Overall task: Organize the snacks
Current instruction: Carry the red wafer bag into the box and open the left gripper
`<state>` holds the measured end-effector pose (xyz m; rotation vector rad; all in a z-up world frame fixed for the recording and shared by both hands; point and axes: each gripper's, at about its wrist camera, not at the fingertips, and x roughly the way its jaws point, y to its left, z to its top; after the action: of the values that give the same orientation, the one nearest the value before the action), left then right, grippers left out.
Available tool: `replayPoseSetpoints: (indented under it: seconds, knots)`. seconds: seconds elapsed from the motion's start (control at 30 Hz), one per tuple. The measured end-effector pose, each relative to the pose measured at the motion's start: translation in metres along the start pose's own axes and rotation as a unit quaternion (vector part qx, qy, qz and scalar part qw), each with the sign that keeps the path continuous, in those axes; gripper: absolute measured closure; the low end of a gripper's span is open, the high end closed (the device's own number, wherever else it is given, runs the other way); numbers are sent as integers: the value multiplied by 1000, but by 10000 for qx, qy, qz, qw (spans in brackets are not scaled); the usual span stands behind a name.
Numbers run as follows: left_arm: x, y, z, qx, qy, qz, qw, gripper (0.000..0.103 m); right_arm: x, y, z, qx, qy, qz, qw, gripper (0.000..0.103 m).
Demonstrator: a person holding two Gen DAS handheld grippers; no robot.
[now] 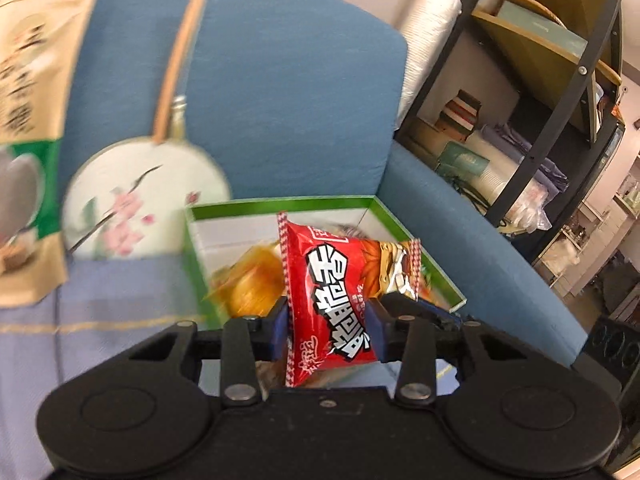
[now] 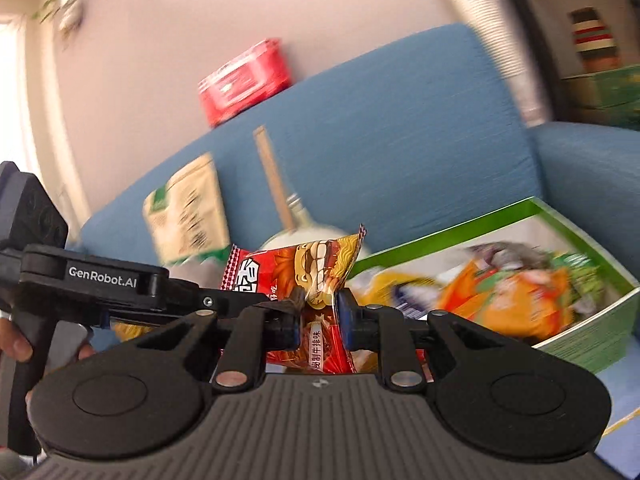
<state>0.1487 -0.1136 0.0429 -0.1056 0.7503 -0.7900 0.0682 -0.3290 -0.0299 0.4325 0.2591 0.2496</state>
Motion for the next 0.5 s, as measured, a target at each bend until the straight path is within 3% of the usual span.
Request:
replayPoseSetpoints:
  seconds: [0.3, 0.33, 0.37, 0.4, 0.43, 0.47, 0.5]
  knots:
    - [46, -14, 34, 146, -89, 10, 9999, 71, 20, -36, 15, -138, -379, -473, 9981, 71]
    - [49, -14, 34, 170, -100, 46, 9998, 65, 25, -37, 13, -303, -378, -634, 9968, 67]
    - [51, -14, 34, 193, -136, 107, 9997, 40, 28, -36, 10, -481, -373, -852, 9945, 63]
    - [52, -14, 32, 204, -169, 172, 9995, 0, 32, -32, 6, -716, -311, -1089, 9910, 46]
    - [51, -14, 30, 170, -258, 306, 9991, 0, 34, -28, 3, -962, -250, -1284, 9867, 20]
    - [47, -13, 26, 120, -416, 471, 9979, 0, 34, -24, 1, -1158, -247, -1340, 9839, 5]
    - [42, -11, 22, 89, -586, 600, 9964, 0, 32, -22, 0, -1263, -295, -1336, 9825, 0]
